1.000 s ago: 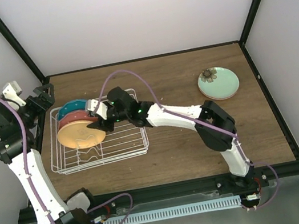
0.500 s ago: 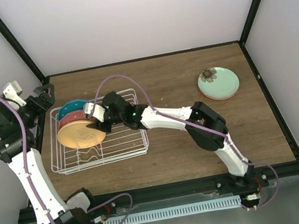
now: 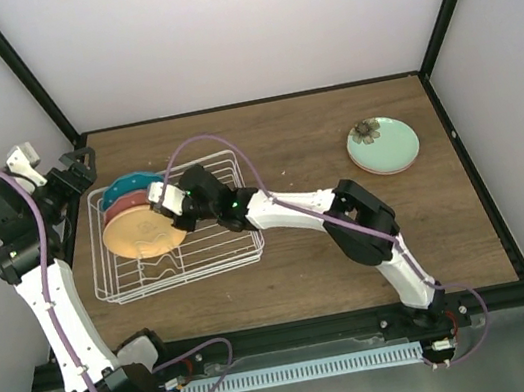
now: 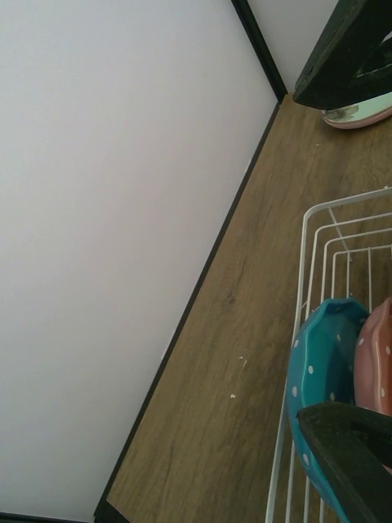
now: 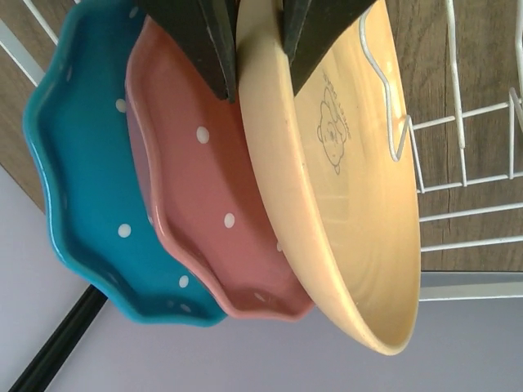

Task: Unload the plates from the dish rack

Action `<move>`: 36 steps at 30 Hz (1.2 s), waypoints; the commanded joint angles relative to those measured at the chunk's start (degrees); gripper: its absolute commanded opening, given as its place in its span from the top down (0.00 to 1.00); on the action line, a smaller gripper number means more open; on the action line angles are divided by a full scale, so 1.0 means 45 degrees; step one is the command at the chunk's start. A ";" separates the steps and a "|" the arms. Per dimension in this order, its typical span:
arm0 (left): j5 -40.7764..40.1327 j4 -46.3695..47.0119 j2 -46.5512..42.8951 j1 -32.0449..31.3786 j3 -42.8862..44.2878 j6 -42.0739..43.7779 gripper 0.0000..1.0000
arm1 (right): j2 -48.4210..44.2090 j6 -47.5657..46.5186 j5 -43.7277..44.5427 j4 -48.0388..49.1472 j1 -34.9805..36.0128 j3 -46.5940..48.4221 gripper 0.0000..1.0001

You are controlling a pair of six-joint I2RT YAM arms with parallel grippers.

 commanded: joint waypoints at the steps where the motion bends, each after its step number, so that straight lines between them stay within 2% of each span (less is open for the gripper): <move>1: 0.0080 0.0221 -0.0064 -0.0019 -0.0128 -0.0101 0.00 | -0.1056 -0.0044 0.0825 0.0650 0.0364 -0.0836 0.99; 7: 0.0096 0.0358 -0.0030 -0.0014 -0.0128 -0.0226 0.00 | -0.2521 -0.0545 0.3017 0.2624 0.0816 -0.2703 0.99; 14: 0.0126 0.0591 0.0018 -0.0018 -0.0096 -0.0408 0.00 | -0.4091 -0.0623 0.4571 0.3186 0.0914 -0.3659 0.99; 23: 0.0157 0.0979 0.0340 -0.0027 0.0161 -0.0489 0.00 | -0.6825 -0.1033 0.4771 0.1402 0.0597 -0.4355 0.99; 28: 0.0225 0.1471 0.0653 -0.0024 0.0259 -0.0773 0.00 | -0.8583 -0.0197 0.4552 0.0196 -0.0718 -0.4686 0.99; 31: 0.0257 0.1774 0.0849 -0.0016 0.0281 -0.0943 0.00 | -0.8906 -0.0309 0.4904 -0.0469 -0.1563 -0.4479 0.99; 35: 0.0300 0.2052 0.1078 -0.0021 0.0366 -0.1068 0.00 | -0.8687 0.1240 0.5414 -0.2087 -0.3990 -0.3298 0.99; 36: 0.0327 0.2090 0.1117 -0.0012 0.0370 -0.1077 0.00 | -0.8427 0.1998 0.5484 -0.3134 -0.4843 -0.2701 0.99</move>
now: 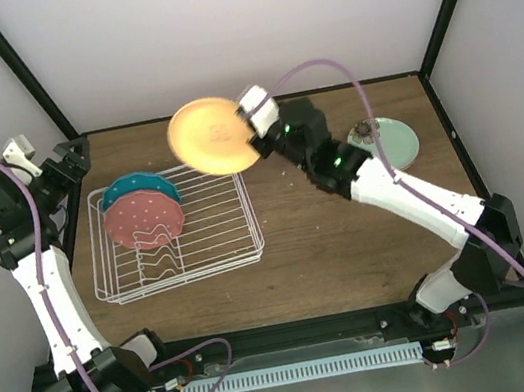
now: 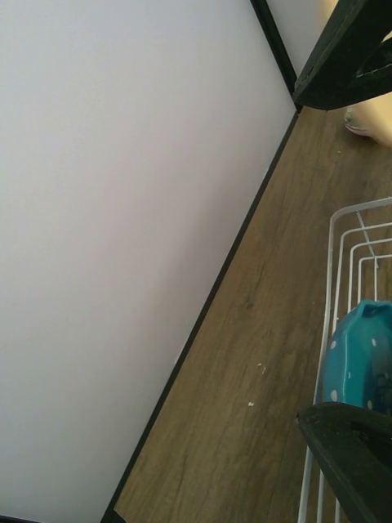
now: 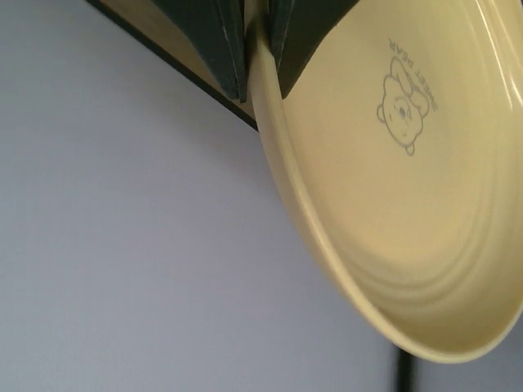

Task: Unload the plates from the dish rack

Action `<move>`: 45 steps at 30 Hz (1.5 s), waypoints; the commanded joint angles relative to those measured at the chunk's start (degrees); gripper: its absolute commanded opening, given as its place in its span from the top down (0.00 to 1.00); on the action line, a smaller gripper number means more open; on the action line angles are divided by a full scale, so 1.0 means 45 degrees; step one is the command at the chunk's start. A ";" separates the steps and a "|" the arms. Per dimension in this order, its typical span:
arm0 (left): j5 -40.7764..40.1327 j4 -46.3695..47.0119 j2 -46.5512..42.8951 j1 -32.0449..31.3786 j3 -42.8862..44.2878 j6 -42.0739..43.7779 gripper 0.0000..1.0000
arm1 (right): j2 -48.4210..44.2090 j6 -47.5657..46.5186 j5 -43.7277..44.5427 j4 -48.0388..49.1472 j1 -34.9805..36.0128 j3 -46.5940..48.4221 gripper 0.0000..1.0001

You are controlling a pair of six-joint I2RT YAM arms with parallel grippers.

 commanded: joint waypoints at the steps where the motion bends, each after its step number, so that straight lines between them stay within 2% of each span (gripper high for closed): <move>1: 0.0272 0.0657 0.0134 -0.0013 0.0404 -0.0233 0.00 | 0.0631 0.3110 0.0666 -0.3238 -0.3186 0.2229 0.99; 4: 0.0283 0.0688 0.0131 -0.0012 0.0365 -0.0209 0.00 | 0.1676 0.5472 -0.0120 -0.5680 -0.5905 0.3774 0.99; 6: 0.0283 0.0652 0.0070 -0.0030 0.0326 -0.0171 0.00 | 0.2143 0.6639 -0.0877 -0.6584 -0.7421 0.4062 0.99; 10: 0.0260 0.0533 -0.0036 -0.0029 0.0275 -0.0074 0.00 | 0.2271 0.8544 -0.2691 -0.7077 -1.0033 0.3088 0.99; 14: 0.0275 0.0444 -0.0057 -0.0019 0.0205 -0.0033 0.00 | 0.2066 0.9738 -0.4279 -0.6927 -1.1793 0.1383 0.99; 23: 0.0284 0.0381 -0.0040 -0.0028 0.0121 0.0021 0.00 | 0.1846 1.0498 -0.5525 -0.5812 -1.3576 -0.1539 0.99; 45: 0.0045 -0.0094 -0.0216 -0.0022 0.0265 0.0226 0.00 | 0.3609 1.0347 -0.4791 -0.4891 -1.4787 -0.2141 0.99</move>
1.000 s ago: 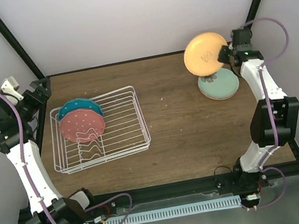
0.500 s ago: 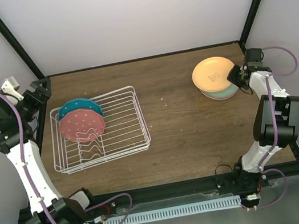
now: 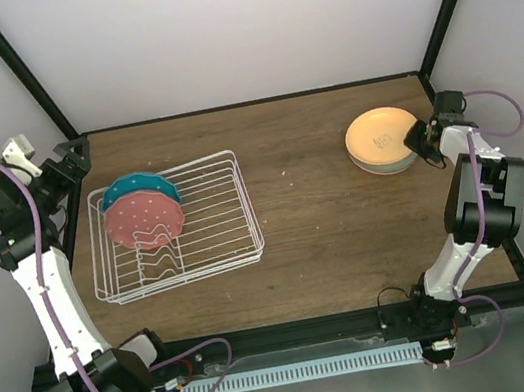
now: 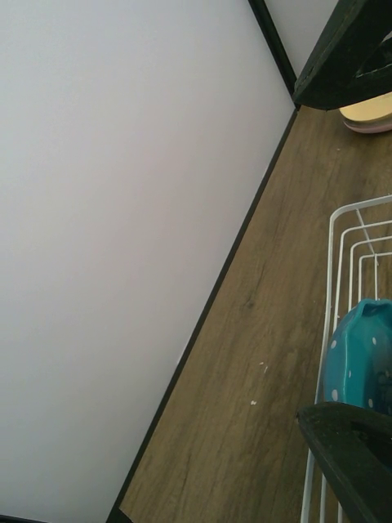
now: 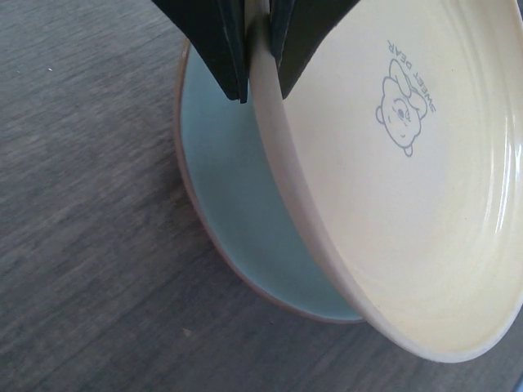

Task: Unload the plates from the dish rack

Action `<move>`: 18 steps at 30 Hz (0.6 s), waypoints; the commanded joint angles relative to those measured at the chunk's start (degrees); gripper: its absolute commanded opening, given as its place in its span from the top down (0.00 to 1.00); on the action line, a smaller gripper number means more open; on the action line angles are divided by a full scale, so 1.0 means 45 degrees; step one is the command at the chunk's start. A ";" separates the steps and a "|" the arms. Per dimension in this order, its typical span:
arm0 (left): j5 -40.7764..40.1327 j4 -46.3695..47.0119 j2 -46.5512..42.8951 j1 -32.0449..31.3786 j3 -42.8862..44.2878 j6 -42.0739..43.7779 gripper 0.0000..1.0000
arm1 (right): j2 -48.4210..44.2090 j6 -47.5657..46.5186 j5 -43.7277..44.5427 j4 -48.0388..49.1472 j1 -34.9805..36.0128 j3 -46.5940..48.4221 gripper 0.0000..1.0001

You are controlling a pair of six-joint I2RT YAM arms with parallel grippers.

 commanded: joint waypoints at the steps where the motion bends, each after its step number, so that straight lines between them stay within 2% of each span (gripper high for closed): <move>1: 0.0043 -0.0208 -0.0211 -0.0027 0.0263 0.0097 0.00 | 0.0212 -0.0018 0.0142 0.0671 -0.0237 -0.0185 0.99; 4: -0.0001 -0.0301 -0.0216 -0.0024 0.0407 0.0128 0.00 | 0.0426 -0.0046 0.0236 0.0650 -0.0264 -0.0191 0.96; 6: -0.0038 -0.0372 -0.0281 -0.0018 0.0433 0.0114 0.00 | 0.0493 -0.0101 0.0328 0.0625 -0.0276 -0.0250 0.85; 8: -0.0049 -0.0461 -0.0356 -0.0025 0.0395 0.0179 0.00 | 0.0513 -0.0161 0.0365 0.0604 -0.0274 -0.0309 0.70; 12: -0.0057 -0.0551 -0.0477 -0.0030 0.0262 0.0212 0.00 | 0.0390 -0.0333 0.0324 0.0623 -0.0283 -0.0486 0.51; 18: 0.0007 -0.0538 -0.0486 -0.0019 0.0284 0.0156 0.00 | -0.0421 -0.0685 0.0740 0.0237 -0.0274 -0.0346 0.46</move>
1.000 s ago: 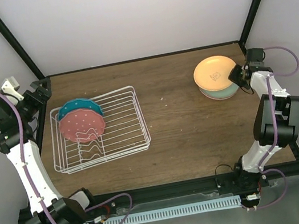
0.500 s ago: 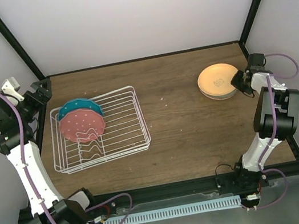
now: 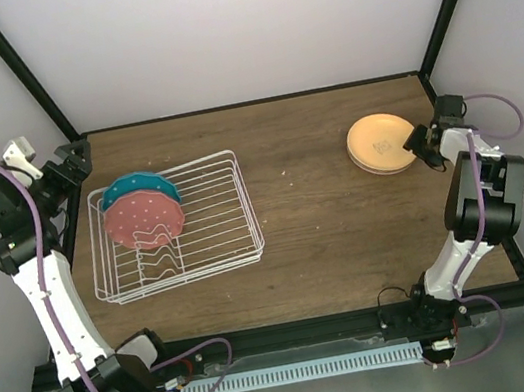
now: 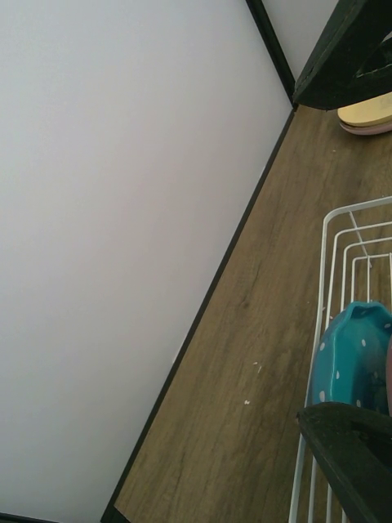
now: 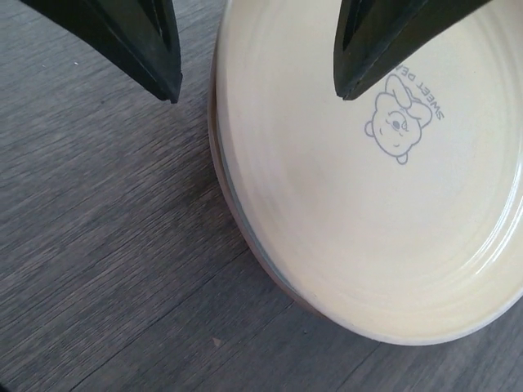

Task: Unload the plates from the dish rack

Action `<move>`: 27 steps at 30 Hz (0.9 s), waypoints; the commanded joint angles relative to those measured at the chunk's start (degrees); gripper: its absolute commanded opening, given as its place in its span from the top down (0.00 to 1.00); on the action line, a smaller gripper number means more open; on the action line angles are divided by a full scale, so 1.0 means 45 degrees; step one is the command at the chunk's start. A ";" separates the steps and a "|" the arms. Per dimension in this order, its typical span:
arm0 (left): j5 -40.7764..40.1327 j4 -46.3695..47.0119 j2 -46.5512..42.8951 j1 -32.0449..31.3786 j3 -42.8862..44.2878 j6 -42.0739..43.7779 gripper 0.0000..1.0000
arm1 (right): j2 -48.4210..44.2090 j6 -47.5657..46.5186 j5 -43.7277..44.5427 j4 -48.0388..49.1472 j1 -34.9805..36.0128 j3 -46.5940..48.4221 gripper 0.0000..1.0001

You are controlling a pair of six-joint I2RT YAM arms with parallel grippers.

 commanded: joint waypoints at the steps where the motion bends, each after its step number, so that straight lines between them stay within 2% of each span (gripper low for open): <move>1: 0.0085 -0.0065 -0.0159 -0.0014 0.0271 0.0132 0.00 | -0.1030 -0.0407 0.0675 -0.0266 -0.0103 0.0144 0.46; 6: 0.0034 -0.0394 -0.0238 -0.0015 0.0413 0.0470 0.00 | -0.2934 -0.0690 0.1313 -0.0418 -0.0108 0.0387 0.42; 8: 0.0035 -0.0522 -0.0297 -0.0016 0.0414 0.0611 0.00 | -0.4112 -0.0838 -0.0213 0.0604 -0.0109 0.0126 0.42; 11: 0.0093 -0.0649 -0.0357 -0.0025 0.0345 0.0709 0.00 | -0.5782 -0.0534 -0.3769 0.4355 0.0391 -0.0970 0.43; 13: 0.0166 -0.0596 -0.0318 -0.0040 0.0220 0.0641 0.00 | -0.5928 -0.1141 -0.4776 0.5667 0.1914 -0.0663 0.42; 20: 0.0251 -0.0319 -0.0101 -0.0045 0.0173 0.0466 0.00 | -0.3137 -0.4287 -0.4873 0.5901 0.8824 0.2109 0.43; 23: 0.0209 -0.0284 -0.0153 -0.0055 0.0132 0.0501 0.00 | -0.1564 -0.5596 -0.4953 0.5973 1.0861 0.3061 0.43; 27: 0.0140 -0.0342 -0.0262 -0.0055 -0.0027 0.0659 0.00 | 0.0607 -0.6871 -0.4619 0.4880 1.2830 0.4970 0.43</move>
